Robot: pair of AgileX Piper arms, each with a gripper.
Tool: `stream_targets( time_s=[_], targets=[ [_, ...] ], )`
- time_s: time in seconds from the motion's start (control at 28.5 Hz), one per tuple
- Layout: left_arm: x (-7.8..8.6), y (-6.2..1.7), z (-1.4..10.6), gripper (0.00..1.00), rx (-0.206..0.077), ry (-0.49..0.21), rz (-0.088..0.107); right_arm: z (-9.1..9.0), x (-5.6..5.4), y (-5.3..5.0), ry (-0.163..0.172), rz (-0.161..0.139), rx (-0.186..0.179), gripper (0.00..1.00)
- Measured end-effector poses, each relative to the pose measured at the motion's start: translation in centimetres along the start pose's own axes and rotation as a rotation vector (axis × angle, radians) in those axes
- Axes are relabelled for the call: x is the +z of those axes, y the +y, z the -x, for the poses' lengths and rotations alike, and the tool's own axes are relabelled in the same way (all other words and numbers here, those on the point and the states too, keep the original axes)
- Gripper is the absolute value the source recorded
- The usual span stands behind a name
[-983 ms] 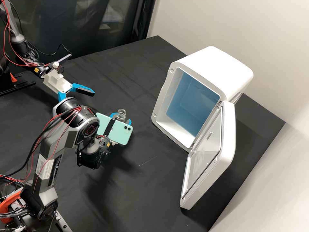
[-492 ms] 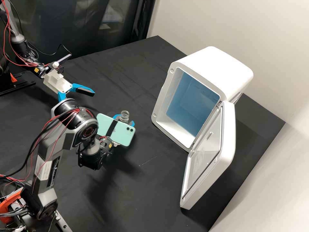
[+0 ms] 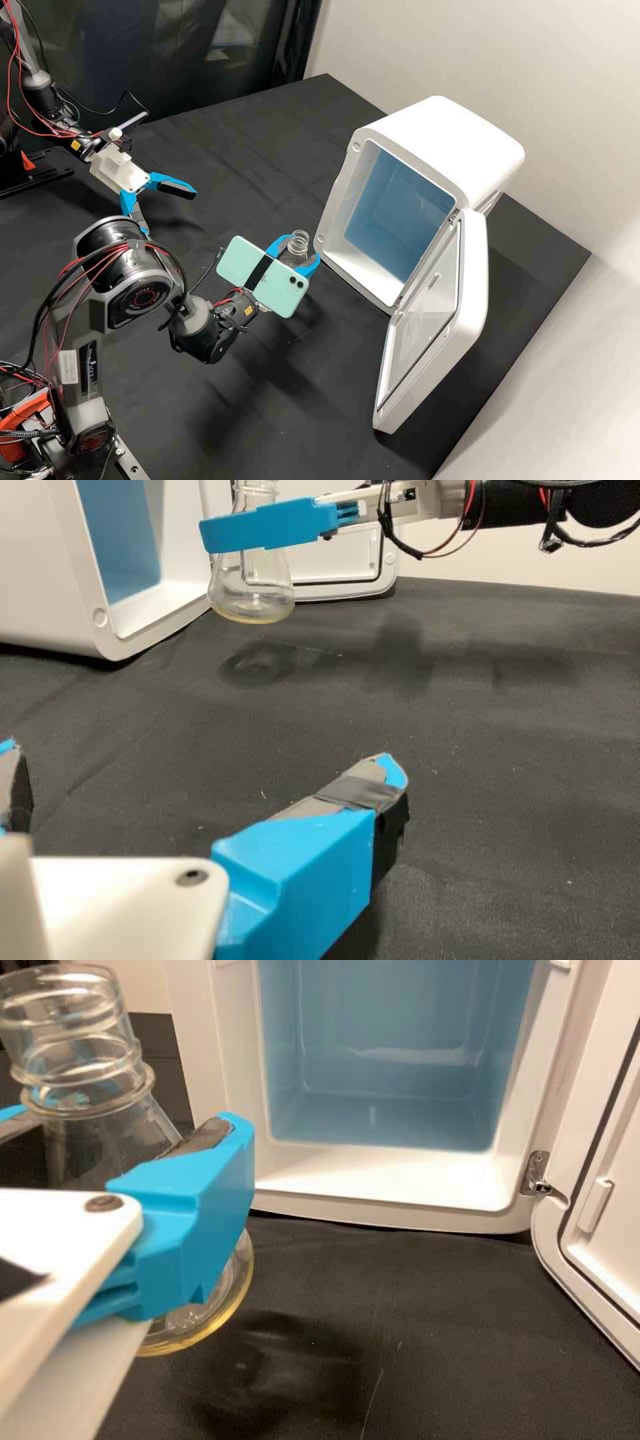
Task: Place the flask in the incubator
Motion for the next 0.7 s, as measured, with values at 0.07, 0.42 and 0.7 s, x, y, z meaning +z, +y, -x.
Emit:
stream_targets(
  time_s=[0.07,0.42,0.7],
  targets=[
    [0.0,0.01,0.0,1.0,0.001,-0.001,0.0,0.0,0.0,0.0,0.002,0.001,-0.001,0.0],
    [-0.2,0.03,0.1,1.0,0.002,0.005,0.0,0.6,0.3,1.5,-0.007,0.012,0.053,0.0],
    [-0.2,0.03,0.1,1.0,0.002,0.005,0.0,0.7,0.3,1.8,-0.008,0.014,0.067,0.0]
  ],
)
